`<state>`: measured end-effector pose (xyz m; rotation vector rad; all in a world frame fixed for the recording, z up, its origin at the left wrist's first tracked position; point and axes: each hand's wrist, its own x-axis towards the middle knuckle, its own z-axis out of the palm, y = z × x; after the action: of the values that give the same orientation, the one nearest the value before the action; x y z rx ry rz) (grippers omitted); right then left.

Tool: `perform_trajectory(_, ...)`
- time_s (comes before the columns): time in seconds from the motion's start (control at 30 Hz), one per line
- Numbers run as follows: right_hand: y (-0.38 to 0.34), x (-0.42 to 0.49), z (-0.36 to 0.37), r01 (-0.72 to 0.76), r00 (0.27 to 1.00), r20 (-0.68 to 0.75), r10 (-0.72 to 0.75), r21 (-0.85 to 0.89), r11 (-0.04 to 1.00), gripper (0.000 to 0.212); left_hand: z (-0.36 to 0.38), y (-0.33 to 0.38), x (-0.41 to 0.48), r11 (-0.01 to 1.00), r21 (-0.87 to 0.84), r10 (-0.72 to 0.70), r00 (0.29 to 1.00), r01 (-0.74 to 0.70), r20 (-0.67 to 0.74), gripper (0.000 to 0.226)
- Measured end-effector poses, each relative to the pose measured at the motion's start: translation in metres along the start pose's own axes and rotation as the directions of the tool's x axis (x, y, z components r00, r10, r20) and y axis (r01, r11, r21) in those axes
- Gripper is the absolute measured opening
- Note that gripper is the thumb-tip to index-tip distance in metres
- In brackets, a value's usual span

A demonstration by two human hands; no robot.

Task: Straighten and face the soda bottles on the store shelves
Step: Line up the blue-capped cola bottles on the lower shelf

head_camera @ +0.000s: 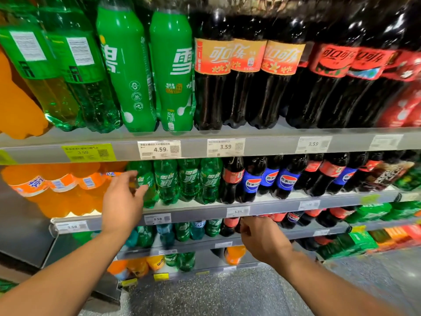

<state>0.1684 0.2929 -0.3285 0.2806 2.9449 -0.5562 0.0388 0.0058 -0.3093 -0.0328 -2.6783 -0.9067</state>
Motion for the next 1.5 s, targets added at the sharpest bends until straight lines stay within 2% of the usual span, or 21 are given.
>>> perform_trajectory(0.1,0.015,-0.013,-0.01,-0.051,0.999,-0.016,0.051,-0.014,0.999,0.02,0.006,0.017,-0.018,0.996,-0.008,0.092,0.989,-0.092,0.118,0.002)
perform_trajectory(0.2,0.028,-0.032,-0.032,-0.067,0.998,-0.007,0.067,-0.049,0.997,0.018,0.017,0.056,-0.036,0.984,-0.065,0.178,0.951,-0.167,0.255,0.01)
perform_trajectory(0.3,0.043,-0.042,-0.059,-0.093,0.996,-0.011,0.093,-0.085,0.992,0.017,0.025,0.098,-0.053,0.975,-0.125,0.216,0.929,-0.186,0.299,0.012)
perform_trajectory(0.37,0.056,-0.043,-0.076,-0.122,0.992,-0.041,0.12,-0.075,0.99,0.016,0.028,0.125,-0.062,0.97,-0.095,0.244,0.917,-0.225,0.316,0.015)
perform_trajectory(0.53,0.081,-0.041,-0.101,-0.126,0.988,-0.087,0.125,-0.002,0.992,0.018,0.04,0.171,-0.067,0.982,-0.071,0.19,0.911,-0.176,0.367,0.024)
perform_trajectory(0.73,0.082,-0.021,-0.11,-0.164,0.985,-0.033,0.167,0.065,0.984,0.017,0.06,0.196,-0.059,0.983,-0.116,0.176,0.883,-0.139,0.434,0.009)
perform_trajectory(0.93,0.082,-0.002,-0.12,-0.192,0.98,-0.031,0.195,0.068,0.979,0.022,0.081,0.211,-0.04,0.982,-0.158,0.164,0.897,-0.108,0.411,0.015)
perform_trajectory(1.03,0.084,0.01,-0.123,-0.203,0.979,-0.016,0.205,0.089,0.975,0.024,0.088,0.222,-0.035,0.979,-0.173,0.165,0.921,-0.109,0.352,0.007)
perform_trajectory(1.13,0.09,0.029,-0.123,-0.198,0.98,0.009,0.198,0.083,0.977,0.022,0.096,0.228,-0.034,0.986,-0.146,0.124,0.945,-0.082,0.303,0.012)
perform_trajectory(1.33,0.092,0.072,-0.119,-0.143,0.989,0.076,0.13,0.203,0.969,0.059,0.116,0.219,-0.042,0.992,-0.084,-0.084,0.985,0.097,0.153,0.029)
perform_trajectory(1.5,0.085,0.098,-0.114,0.047,0.999,-0.008,-0.047,0.24,0.97,0.04,0.122,0.227,-0.043,0.978,0.023,-0.208,0.977,0.207,0.04,0.055)
